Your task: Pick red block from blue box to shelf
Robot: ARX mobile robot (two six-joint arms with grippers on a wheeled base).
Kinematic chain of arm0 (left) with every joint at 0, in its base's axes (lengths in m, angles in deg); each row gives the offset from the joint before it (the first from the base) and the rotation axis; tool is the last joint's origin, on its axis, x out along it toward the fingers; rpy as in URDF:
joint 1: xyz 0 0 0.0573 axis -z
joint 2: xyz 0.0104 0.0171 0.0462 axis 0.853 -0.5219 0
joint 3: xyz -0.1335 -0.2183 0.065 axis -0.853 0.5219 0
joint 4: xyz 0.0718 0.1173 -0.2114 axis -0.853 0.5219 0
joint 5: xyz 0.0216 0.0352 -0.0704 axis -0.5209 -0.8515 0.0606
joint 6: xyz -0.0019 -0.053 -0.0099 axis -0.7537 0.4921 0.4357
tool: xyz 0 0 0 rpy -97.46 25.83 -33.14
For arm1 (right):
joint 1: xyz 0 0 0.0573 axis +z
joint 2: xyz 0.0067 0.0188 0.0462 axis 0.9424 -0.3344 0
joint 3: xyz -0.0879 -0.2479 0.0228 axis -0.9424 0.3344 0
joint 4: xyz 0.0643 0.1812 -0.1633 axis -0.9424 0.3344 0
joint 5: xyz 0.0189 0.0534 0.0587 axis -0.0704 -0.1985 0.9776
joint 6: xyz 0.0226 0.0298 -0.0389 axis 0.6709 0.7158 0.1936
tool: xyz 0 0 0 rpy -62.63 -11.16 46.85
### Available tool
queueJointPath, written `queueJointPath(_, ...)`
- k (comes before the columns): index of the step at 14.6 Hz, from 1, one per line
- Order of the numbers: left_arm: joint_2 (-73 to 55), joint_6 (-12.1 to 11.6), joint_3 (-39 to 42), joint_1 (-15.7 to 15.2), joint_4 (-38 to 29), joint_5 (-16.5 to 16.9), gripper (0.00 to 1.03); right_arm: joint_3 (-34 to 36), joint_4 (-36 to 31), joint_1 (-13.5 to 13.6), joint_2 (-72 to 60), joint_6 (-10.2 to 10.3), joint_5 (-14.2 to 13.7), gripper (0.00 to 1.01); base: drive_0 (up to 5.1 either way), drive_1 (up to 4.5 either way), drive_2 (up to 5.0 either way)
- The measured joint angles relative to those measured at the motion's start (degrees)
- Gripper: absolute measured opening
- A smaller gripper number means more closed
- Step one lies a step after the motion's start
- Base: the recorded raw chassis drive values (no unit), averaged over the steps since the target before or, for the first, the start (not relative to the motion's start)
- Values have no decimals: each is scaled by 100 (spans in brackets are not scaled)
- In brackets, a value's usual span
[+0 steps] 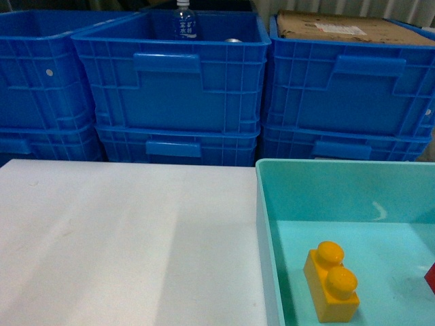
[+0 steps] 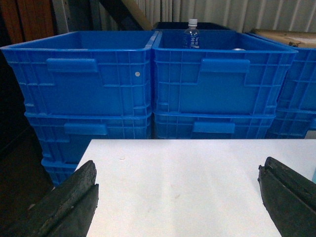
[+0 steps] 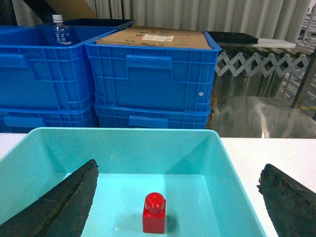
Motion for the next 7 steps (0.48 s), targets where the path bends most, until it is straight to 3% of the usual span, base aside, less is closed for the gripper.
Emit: queueJointPath(7, 0, 0, 0, 0, 0, 0, 98, 0, 0, 0, 0, 0, 0, 98, 0, 0, 0)
